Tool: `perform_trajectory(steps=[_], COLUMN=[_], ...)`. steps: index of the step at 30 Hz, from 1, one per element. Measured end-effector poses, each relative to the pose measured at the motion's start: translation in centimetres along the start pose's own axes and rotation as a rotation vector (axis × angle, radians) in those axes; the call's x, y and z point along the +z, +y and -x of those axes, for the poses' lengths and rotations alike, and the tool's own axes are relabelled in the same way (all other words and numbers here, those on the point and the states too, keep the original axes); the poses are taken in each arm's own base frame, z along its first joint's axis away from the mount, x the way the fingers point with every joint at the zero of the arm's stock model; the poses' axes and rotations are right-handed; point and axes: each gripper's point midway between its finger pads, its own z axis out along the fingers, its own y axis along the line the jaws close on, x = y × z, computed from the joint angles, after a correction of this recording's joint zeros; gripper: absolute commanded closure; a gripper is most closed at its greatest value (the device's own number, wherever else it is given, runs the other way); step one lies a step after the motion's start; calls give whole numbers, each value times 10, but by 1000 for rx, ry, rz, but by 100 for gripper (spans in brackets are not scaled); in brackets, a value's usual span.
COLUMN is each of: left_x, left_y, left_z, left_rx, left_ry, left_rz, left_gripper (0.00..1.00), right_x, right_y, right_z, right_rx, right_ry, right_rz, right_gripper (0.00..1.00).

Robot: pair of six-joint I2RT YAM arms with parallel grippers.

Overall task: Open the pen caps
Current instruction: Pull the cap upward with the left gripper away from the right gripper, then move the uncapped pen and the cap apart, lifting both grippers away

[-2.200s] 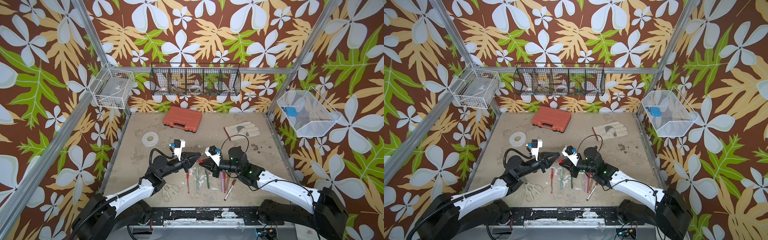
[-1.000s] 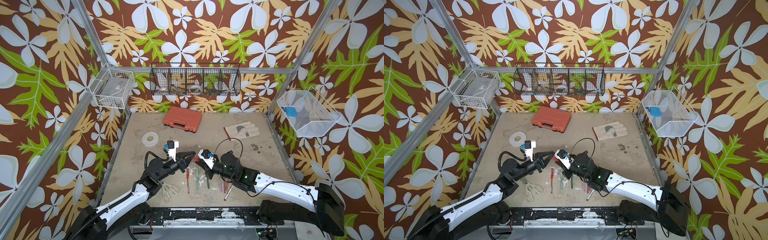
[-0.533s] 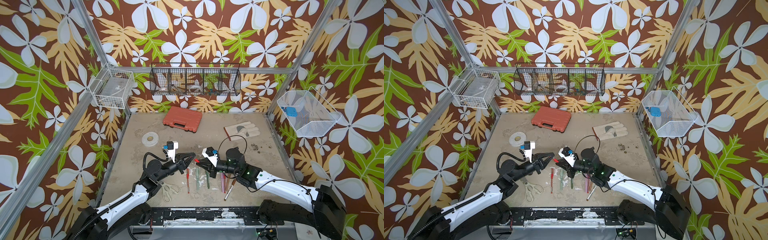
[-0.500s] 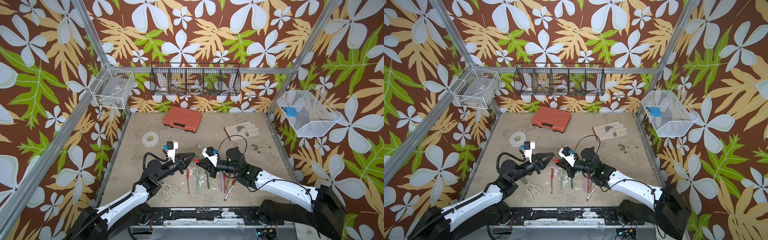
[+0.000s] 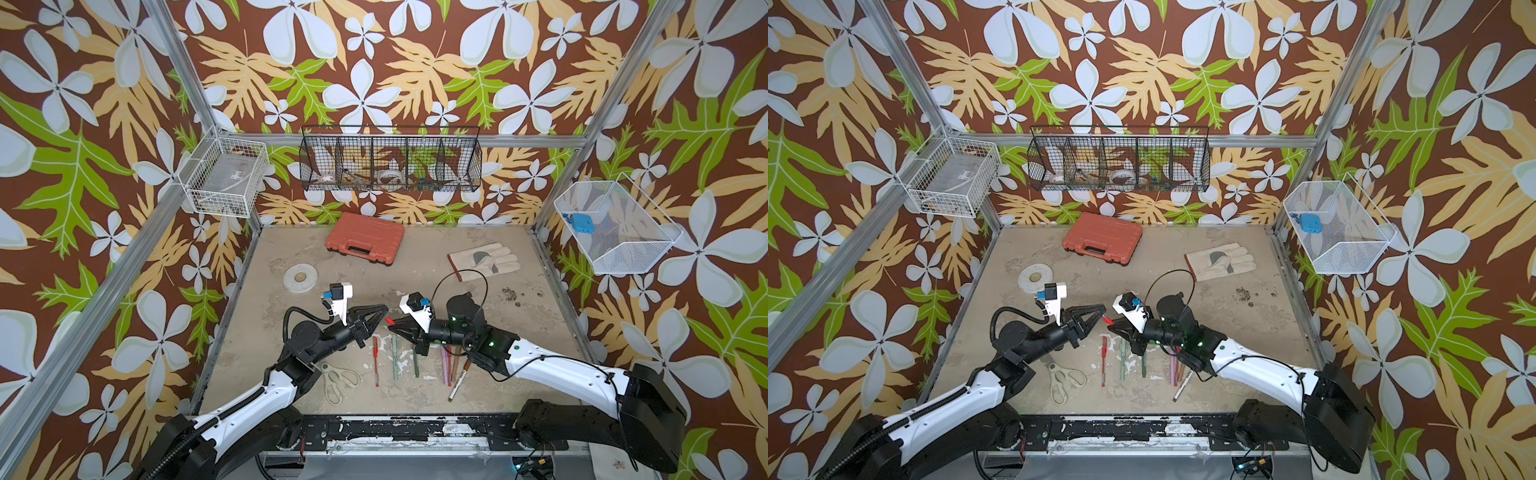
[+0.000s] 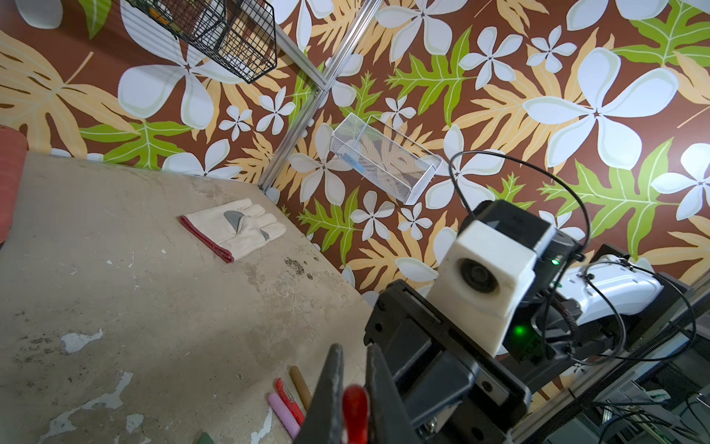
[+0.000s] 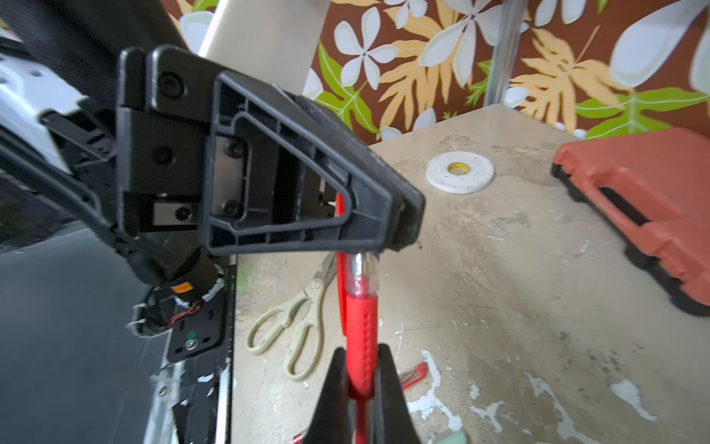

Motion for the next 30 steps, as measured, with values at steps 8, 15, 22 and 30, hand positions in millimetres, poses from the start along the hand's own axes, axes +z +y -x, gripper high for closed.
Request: perform_trajectory(steps=[8, 15, 22, 30], left_x=[-9, -12, -12, -17], left_y=[13, 20, 26, 70], left_z=[26, 32, 33, 36], left_rx=[7, 5, 0, -7], left_ry=[-131, -164, -169, -182], left_rz=[88, 124, 159, 411], left_gripper=[100, 100, 100, 100], right_x=[5, -3, -11, -19], right_y=[-1, -15, -26, -57], right_z=[-27, -27, -25, -27], right_rx=[-118, -138, -122, -33], right_ry=[123, 127, 115, 111], right_rz=[-246, -341, -367, -430], right_gripper=[100, 100, 100, 100])
